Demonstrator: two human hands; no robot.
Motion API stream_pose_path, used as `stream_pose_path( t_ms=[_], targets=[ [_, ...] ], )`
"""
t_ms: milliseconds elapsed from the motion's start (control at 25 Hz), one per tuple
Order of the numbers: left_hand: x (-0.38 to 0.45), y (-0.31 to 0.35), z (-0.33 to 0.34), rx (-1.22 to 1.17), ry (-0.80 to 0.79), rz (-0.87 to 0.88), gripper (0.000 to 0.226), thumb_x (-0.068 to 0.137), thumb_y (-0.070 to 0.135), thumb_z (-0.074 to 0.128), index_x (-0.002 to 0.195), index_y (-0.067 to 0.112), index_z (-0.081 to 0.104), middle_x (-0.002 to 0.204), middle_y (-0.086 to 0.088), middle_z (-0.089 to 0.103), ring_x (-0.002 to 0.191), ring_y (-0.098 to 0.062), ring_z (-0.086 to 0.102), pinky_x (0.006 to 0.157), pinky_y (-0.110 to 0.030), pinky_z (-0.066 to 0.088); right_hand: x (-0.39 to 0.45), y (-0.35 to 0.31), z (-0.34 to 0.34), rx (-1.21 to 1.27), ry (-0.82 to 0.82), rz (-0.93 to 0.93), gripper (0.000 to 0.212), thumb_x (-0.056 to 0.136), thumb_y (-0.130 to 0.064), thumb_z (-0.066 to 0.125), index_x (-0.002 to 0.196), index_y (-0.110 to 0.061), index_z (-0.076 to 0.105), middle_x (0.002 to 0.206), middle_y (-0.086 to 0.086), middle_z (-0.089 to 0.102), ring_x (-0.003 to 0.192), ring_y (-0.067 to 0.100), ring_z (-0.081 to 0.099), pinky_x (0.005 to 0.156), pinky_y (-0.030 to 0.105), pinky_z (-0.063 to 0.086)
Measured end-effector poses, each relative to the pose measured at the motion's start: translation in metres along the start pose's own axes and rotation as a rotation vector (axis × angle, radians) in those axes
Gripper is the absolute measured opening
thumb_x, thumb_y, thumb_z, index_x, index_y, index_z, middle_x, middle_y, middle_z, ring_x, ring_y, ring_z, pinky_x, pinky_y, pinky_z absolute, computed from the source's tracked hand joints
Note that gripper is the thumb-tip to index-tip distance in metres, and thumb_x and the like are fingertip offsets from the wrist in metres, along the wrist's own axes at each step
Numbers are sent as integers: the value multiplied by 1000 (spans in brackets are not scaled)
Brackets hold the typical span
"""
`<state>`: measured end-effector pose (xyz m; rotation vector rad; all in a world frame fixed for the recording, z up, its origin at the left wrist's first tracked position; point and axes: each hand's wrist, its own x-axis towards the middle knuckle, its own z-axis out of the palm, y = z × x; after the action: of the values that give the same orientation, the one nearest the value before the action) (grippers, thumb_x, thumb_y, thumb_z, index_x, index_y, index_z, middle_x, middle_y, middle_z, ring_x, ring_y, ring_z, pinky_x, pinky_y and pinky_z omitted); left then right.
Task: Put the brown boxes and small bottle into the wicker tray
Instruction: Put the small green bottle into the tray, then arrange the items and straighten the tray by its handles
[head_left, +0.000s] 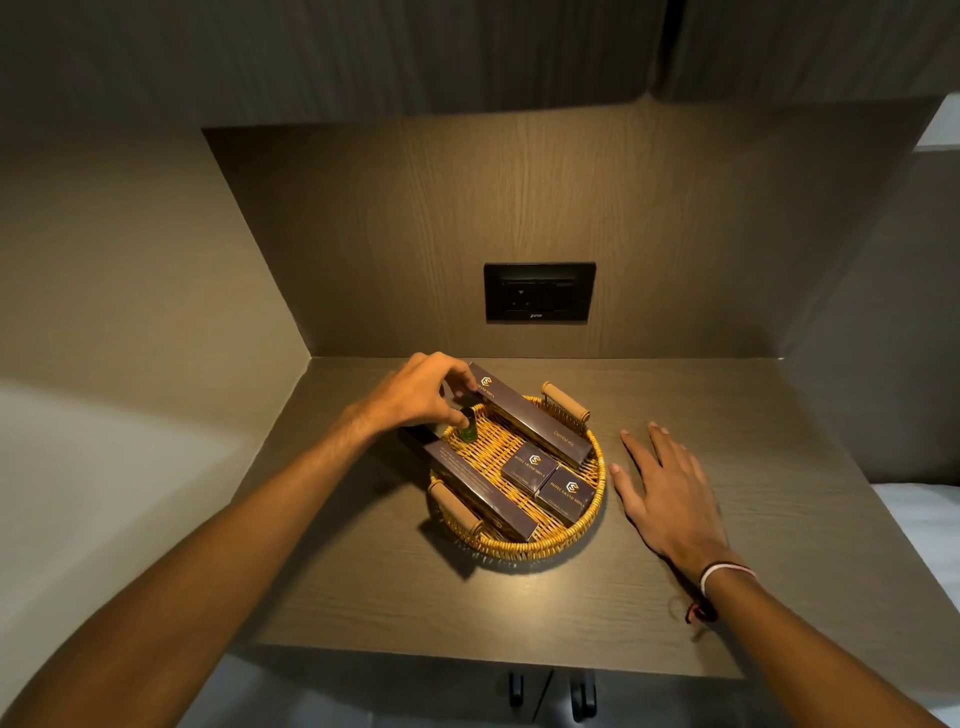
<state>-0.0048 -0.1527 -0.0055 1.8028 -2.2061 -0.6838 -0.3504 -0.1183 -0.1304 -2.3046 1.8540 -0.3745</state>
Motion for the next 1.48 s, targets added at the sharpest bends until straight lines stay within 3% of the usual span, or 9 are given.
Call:
stream_pose_path(
  t_ms=[120,240,320,400,560,760,1040,1280,1480],
  targets=[
    [-26,9,-11,-157,355,-110,31,78,23,82,105,18,68,95,2,66,86,-13,65,70,-26,53,-2,-4,-6,12,-17,-4,62,100,-58,28,154,-27,32,164,10,28,152,26,24,122,46,21],
    [-71,9,-10,-399,685,-321,22,83,31,78,85,16,63,69,0,65,54,-7,63,50,-23,53,12,-14,-22,158,-48,87,56,99,-59,33,134,-21,56,142,15,52,129,29,50,106,46,43],
    [-102,4,6,-571,584,-452,31,82,40,77,77,16,57,66,-8,69,47,-12,67,46,-28,56,35,-32,-41,438,-56,170,51,98,-58,38,121,-18,62,126,15,58,113,28,56,94,42,46],
    [-125,5,29,-774,349,-581,41,77,47,79,81,12,57,74,-14,73,55,-22,72,52,-33,59,58,-55,-58,591,-61,120,44,99,-49,49,129,-19,59,132,13,56,119,29,55,95,40,46],
    [-136,17,64,-1050,135,-619,49,70,37,84,96,5,56,90,-24,78,69,-29,76,56,-34,65,83,-99,-71,518,-183,-62,47,98,-33,59,143,-23,50,141,12,53,128,29,52,101,43,46],
    [-126,23,74,-1240,210,-597,36,75,8,83,98,6,55,100,-29,75,72,-29,77,55,-32,65,78,-110,-63,341,-123,-84,38,98,-12,57,136,-14,58,132,16,62,126,33,55,102,47,50],
    [-103,-2,59,-1101,346,-596,43,71,8,87,107,7,63,98,-17,77,69,-21,78,54,-30,62,56,-101,-77,253,-20,-5,33,91,-18,68,122,-7,67,119,19,67,113,36,63,94,48,55],
    [-70,-2,48,-987,413,-513,27,78,8,82,103,12,72,103,-13,77,89,-24,77,60,-29,62,34,-96,-71,204,81,93,13,87,-19,73,87,-8,66,79,8,64,75,27,63,66,40,57],
    [-62,-2,48,-914,420,-473,35,81,8,79,115,5,71,113,-14,74,101,-29,73,66,-29,60,31,-97,-69,214,85,132,16,87,-20,75,83,-10,63,75,6,62,71,23,62,62,36,56]
  ],
)
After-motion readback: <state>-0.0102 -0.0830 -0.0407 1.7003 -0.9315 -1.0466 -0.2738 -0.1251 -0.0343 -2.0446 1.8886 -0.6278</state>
